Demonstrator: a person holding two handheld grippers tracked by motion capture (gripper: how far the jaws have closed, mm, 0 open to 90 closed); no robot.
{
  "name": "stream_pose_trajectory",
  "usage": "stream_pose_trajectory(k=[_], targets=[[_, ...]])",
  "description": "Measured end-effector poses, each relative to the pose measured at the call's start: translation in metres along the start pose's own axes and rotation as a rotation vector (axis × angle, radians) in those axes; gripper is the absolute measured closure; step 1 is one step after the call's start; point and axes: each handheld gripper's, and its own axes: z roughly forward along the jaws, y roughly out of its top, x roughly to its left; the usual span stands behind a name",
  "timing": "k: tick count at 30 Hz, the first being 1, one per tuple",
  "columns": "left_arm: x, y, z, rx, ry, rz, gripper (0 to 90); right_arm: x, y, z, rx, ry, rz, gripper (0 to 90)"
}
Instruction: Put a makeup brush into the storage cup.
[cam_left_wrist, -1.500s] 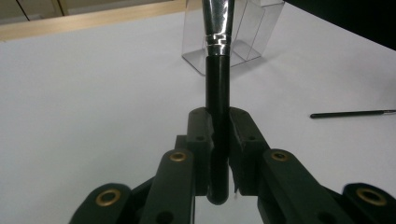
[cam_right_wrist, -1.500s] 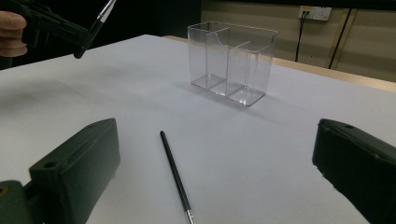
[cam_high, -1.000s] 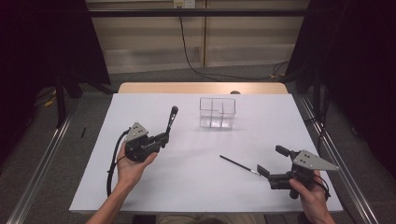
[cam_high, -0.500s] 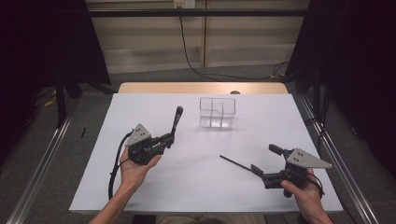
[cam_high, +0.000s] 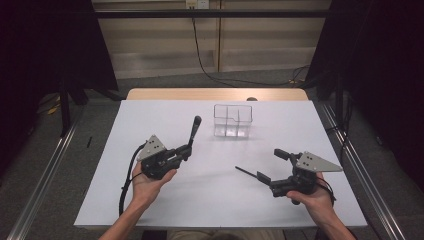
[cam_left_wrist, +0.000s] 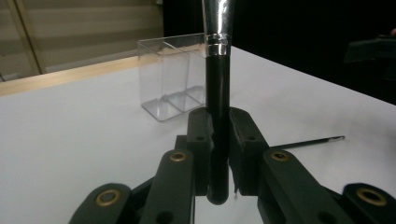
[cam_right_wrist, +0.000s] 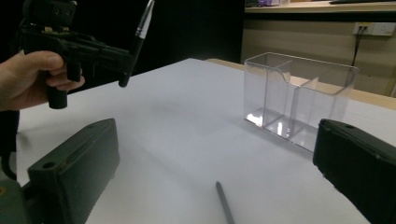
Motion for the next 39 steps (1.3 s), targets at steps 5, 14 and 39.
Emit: stream_pose_trajectory(k=[5, 14, 39], targets=[[-0.003, 0.000, 0.003, -0.001, -0.023, -0.008, 80.0, 0.003, 0.008, 0.015, 0.008, 0.031, -0.001, 0.0], [-0.013, 0.002, 0.012, 0.004, -0.076, 0.023, 79.9, 0.010, 0.019, 0.041, 0.015, 0.079, 0.002, 0.0], [-0.032, -0.001, 0.028, 0.030, -0.117, 0.042, 79.9, 0.024, 0.038, 0.093, 0.053, 0.183, 0.028, 6.3]])
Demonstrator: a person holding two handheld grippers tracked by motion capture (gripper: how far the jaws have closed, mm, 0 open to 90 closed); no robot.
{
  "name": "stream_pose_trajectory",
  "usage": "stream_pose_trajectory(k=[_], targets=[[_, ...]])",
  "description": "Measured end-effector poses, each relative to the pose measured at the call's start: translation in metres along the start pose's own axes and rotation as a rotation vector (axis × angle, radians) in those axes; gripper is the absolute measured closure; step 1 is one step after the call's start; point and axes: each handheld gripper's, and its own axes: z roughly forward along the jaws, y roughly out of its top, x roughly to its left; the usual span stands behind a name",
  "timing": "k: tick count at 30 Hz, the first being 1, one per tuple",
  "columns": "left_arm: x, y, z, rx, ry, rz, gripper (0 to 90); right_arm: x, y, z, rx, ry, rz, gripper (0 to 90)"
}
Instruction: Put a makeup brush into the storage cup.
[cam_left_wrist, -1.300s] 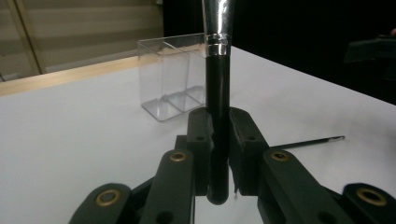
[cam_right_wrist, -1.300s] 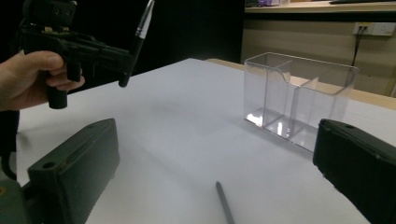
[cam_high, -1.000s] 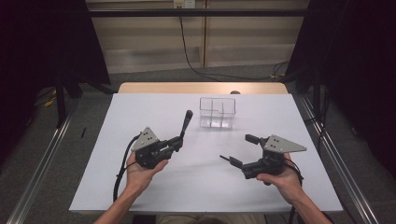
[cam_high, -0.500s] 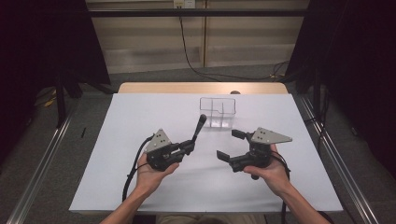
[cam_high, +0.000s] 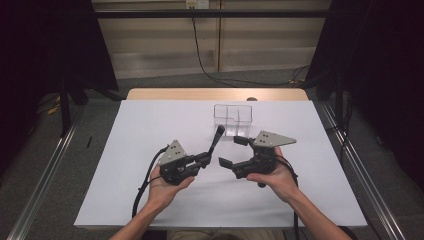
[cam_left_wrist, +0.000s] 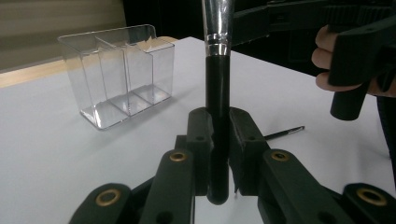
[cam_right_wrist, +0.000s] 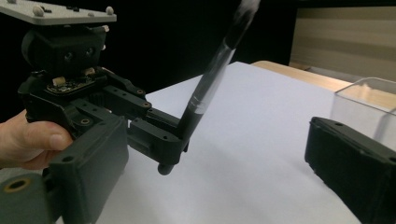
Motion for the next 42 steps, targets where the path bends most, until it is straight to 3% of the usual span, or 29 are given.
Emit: stream_pose_trajectory(k=[9, 21, 29, 42], targets=[[-0.001, 0.001, 0.000, 0.002, 0.004, 0.000, 79.9, 0.002, 0.005, 0.016, -0.001, 0.017, -0.029, 17.0], [-0.001, 0.000, 0.003, 0.007, 0.008, -0.002, 79.9, 0.000, 0.009, 0.030, 0.004, 0.061, -0.018, 53.3], [-0.001, -0.001, 0.003, 0.008, 0.007, -0.001, 79.9, -0.003, 0.007, 0.030, 0.014, 0.082, 0.018, 70.8], [-0.001, -0.005, 0.006, 0.011, 0.008, 0.018, 79.7, -0.005, 0.006, 0.032, 0.025, 0.132, 0.086, 78.7]])
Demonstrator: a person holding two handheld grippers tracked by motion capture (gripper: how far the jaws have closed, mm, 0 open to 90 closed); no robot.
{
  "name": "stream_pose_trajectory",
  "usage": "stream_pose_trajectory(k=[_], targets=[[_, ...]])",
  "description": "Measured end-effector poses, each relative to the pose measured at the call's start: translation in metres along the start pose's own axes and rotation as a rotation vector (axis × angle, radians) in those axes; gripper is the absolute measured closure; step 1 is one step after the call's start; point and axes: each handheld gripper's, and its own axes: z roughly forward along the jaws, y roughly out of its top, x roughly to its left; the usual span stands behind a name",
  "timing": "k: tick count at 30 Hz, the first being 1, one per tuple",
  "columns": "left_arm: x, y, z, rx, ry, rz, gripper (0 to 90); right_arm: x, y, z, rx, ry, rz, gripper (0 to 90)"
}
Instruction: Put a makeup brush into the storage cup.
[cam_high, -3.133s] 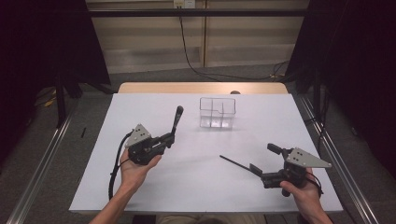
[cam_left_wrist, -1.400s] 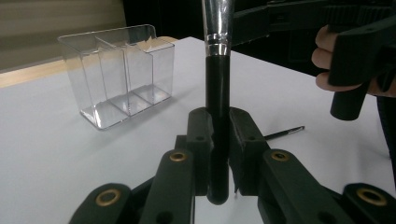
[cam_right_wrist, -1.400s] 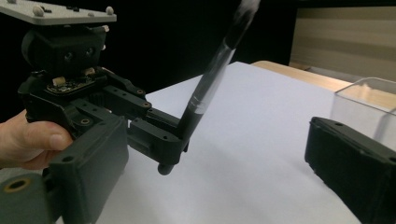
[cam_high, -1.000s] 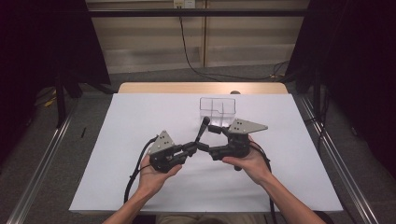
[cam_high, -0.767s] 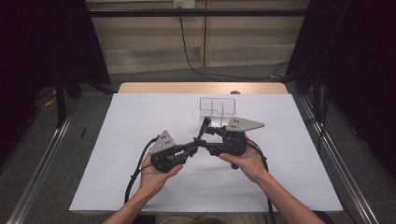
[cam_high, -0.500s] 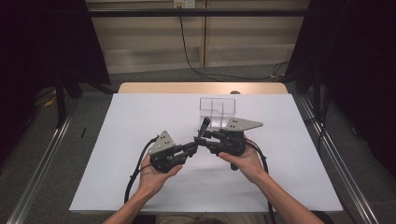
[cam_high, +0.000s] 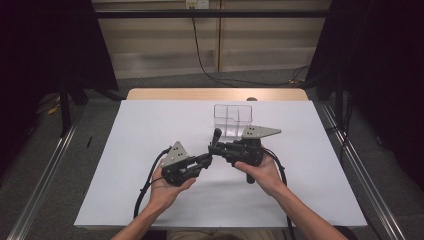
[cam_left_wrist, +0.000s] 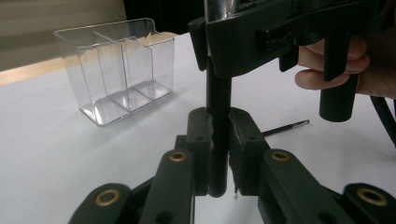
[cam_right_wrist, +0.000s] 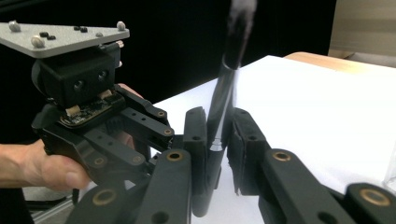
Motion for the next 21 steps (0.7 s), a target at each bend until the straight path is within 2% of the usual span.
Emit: stream_pose_trajectory(k=[5, 14, 18, 21], targets=[[-0.0005, -0.0009, 0.0007, 0.000, 0.001, 0.006, 79.5, 0.0011, 0.0003, 0.0001, 0.008, 0.003, 0.000, 79.6], [0.0004, -0.0008, 0.0002, 0.007, -0.005, -0.024, 77.6, 0.0025, 0.0011, -0.0005, 0.016, 0.005, -0.016, 79.7], [0.0019, -0.0004, 0.0000, 0.001, -0.011, -0.051, 70.0, 0.0030, 0.0012, -0.0010, 0.019, 0.003, -0.022, 79.7], [0.0024, 0.0004, -0.0012, -0.002, -0.002, -0.056, 66.2, 0.0032, 0.0015, -0.0019, 0.021, 0.002, -0.027, 79.7]])
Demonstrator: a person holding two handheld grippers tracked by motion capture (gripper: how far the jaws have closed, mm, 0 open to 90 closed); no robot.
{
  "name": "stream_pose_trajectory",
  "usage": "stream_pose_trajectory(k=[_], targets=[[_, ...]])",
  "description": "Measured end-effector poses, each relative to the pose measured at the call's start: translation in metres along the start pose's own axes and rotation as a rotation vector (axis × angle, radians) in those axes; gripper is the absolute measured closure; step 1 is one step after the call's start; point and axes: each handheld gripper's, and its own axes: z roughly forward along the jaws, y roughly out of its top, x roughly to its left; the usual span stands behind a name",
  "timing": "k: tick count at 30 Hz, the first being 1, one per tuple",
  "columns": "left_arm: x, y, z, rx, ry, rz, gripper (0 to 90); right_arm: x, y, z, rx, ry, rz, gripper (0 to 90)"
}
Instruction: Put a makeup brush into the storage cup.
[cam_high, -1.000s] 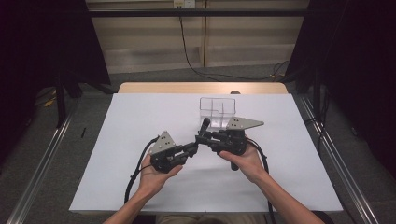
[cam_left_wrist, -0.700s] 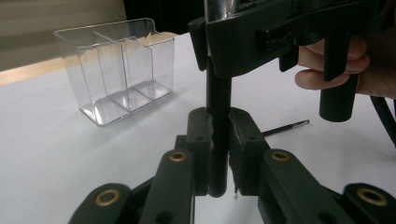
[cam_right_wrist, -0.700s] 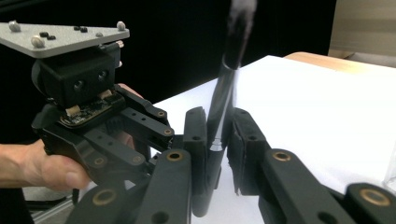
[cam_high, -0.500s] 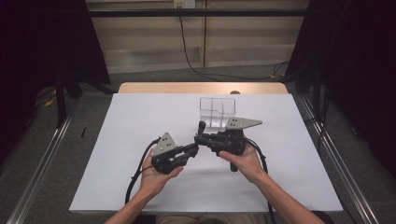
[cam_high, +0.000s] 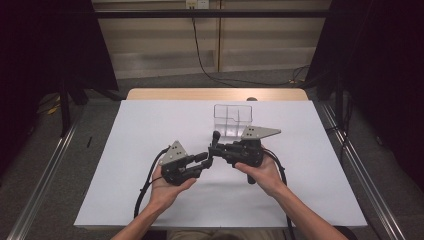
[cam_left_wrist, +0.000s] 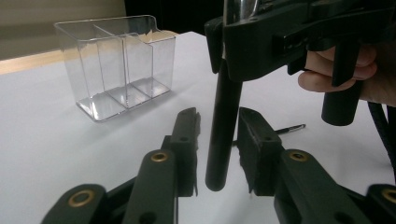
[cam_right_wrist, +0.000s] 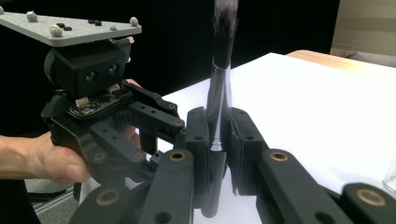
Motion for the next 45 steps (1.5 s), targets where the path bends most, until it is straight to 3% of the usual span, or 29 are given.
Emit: stream_pose_trajectory(k=[9, 14, 16, 19, 21, 23, 28, 30, 32, 35, 40, 45], targets=[[0.000, 0.001, -0.002, 0.018, 0.031, -0.005, 52.5, -0.001, 0.001, -0.004, 0.004, -0.010, -0.012, 79.8], [0.000, 0.002, -0.003, 0.026, 0.075, -0.009, 38.0, -0.002, 0.001, -0.006, 0.004, -0.011, -0.018, 79.7], [0.001, 0.004, -0.003, 0.032, 0.107, -0.025, 23.8, -0.002, 0.001, -0.007, 0.002, -0.012, -0.016, 79.7], [0.002, 0.004, -0.005, 0.032, 0.111, -0.018, 19.1, -0.003, 0.002, -0.009, -0.001, -0.013, -0.017, 79.7], [0.003, 0.004, -0.005, 0.034, 0.110, -0.029, 9.4, -0.003, 0.002, -0.010, -0.006, -0.009, -0.015, 79.7], [0.004, 0.004, -0.005, 0.033, 0.103, -0.036, 5.2, -0.004, 0.002, -0.011, -0.011, -0.007, -0.013, 79.7], [0.005, 0.005, -0.009, 0.032, 0.086, 0.005, 3.9, -0.004, 0.002, -0.015, -0.013, -0.018, -0.016, 79.7], [0.006, 0.006, -0.011, 0.016, 0.073, -0.011, 2.3, -0.005, 0.003, -0.017, -0.011, -0.022, -0.017, 79.7], [0.007, 0.007, -0.014, 0.005, 0.090, 0.003, 2.9, -0.005, 0.003, -0.018, -0.014, -0.024, -0.021, 79.7], [0.008, 0.006, -0.016, 0.010, 0.176, 0.037, 3.3, -0.006, 0.003, -0.020, -0.011, -0.031, -0.023, 79.7], [0.007, 0.003, -0.021, 0.025, 0.182, 0.059, 4.1, -0.007, 0.002, -0.023, -0.009, -0.040, -0.021, 79.7], [0.005, 0.000, -0.027, -0.006, 0.191, 0.046, 3.9, -0.008, 0.002, -0.026, -0.009, -0.054, -0.021, 79.7]])
